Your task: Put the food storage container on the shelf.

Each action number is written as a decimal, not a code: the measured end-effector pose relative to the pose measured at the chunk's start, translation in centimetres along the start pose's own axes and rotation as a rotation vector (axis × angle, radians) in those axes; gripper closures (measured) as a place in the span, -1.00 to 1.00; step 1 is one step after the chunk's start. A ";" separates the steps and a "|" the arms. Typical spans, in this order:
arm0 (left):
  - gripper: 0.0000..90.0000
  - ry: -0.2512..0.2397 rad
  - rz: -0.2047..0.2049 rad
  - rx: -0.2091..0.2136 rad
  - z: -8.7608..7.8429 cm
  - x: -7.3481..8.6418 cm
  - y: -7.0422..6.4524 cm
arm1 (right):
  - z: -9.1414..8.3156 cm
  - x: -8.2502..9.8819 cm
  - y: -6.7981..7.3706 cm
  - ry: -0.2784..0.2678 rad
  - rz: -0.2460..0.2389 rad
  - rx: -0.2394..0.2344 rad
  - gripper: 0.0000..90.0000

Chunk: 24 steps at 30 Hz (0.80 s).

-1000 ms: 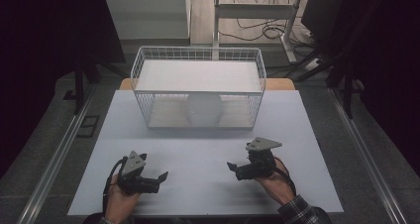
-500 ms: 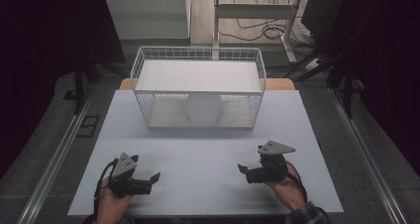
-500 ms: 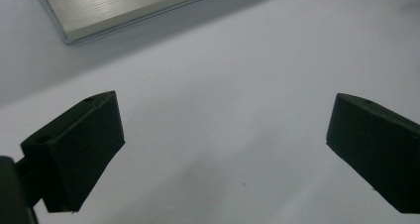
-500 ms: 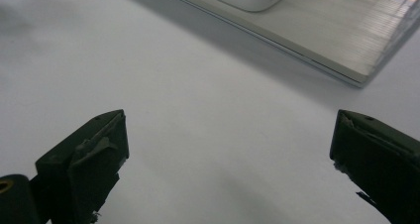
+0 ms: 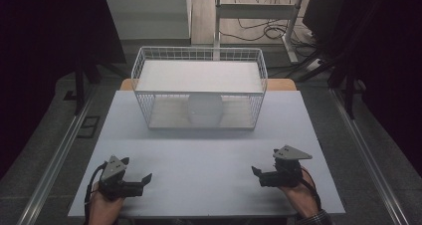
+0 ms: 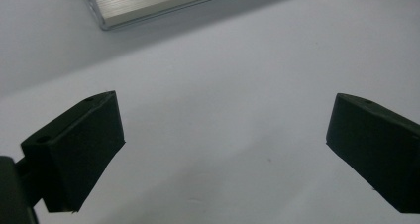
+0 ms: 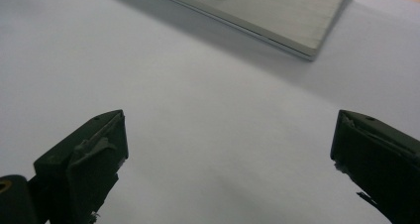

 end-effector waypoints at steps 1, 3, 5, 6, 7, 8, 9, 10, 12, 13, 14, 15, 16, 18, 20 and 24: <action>-0.98 -0.001 -0.002 -0.003 -0.1 0.1 0.1 | -0.2 0.1 -0.2 -0.002 0.003 0.008 -0.99; -0.98 -0.003 -0.011 -0.009 -0.4 0.3 0.4 | -0.5 0.4 -0.6 -0.003 0.011 0.022 -0.99; -0.98 -0.003 -0.017 -0.013 -0.6 0.4 0.5 | -0.8 0.7 -0.9 -0.001 0.016 0.034 -0.99; -0.98 -0.004 -0.019 -0.016 -0.7 0.5 0.6 | -0.9 0.9 -1.0 0.001 0.017 0.042 -0.99; -0.98 -0.005 -0.022 -0.017 -0.8 0.5 0.7 | -1.0 1.1 -1.2 0.004 0.017 0.052 -0.99; -0.98 -0.005 -0.024 -0.019 -0.9 0.6 0.8 | -1.2 1.3 -1.3 0.007 0.015 0.060 -0.99; -0.98 -0.005 -0.024 -0.019 -0.9 0.6 0.8 | -1.3 1.5 -1.5 0.011 0.019 0.065 -0.99; -0.98 -0.007 -0.028 -0.020 -0.9 0.7 0.8 | -1.3 1.5 -1.5 0.011 0.019 0.065 -0.99; -0.98 -0.006 -0.035 -0.024 -1.1 0.8 1.0 | -1.6 1.9 -1.7 0.012 0.033 0.070 -0.99; -0.98 -0.007 -0.038 -0.025 -1.2 0.9 1.1 | -1.9 2.2 -1.9 0.015 0.040 0.075 -0.99; -0.98 -0.007 -0.041 -0.024 -1.2 0.9 1.1 | -1.9 2.2 -1.9 0.015 0.040 0.075 -0.99; -0.98 -0.006 -0.048 -0.024 -1.3 1.1 1.2 | -2.1 2.6 -2.1 0.019 0.048 0.081 -0.99; -0.98 -0.006 -0.048 -0.024 -1.3 1.1 1.2 | -2.1 2.6 -2.1 0.019 0.048 0.081 -0.99; -0.98 -0.006 -0.056 -0.023 -1.4 1.2 1.3 | -2.4 3.2 -2.4 0.028 0.060 0.088 -0.99; -0.98 -0.004 -0.063 -0.022 -1.4 1.3 1.4 | -2.5 3.4 -2.4 0.032 0.065 0.089 -1.00; -0.98 -0.005 -0.074 -0.016 -1.4 1.4 1.5 | -2.8 4.3 -2.5 0.047 0.076 0.092 -1.00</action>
Point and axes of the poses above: each handheld gripper's, and its own axes: z roughly forward along the jaws, x roughly out of its underside, y roughly to its left, the point moved 5 cm from there along z, roughly forward along the jaws
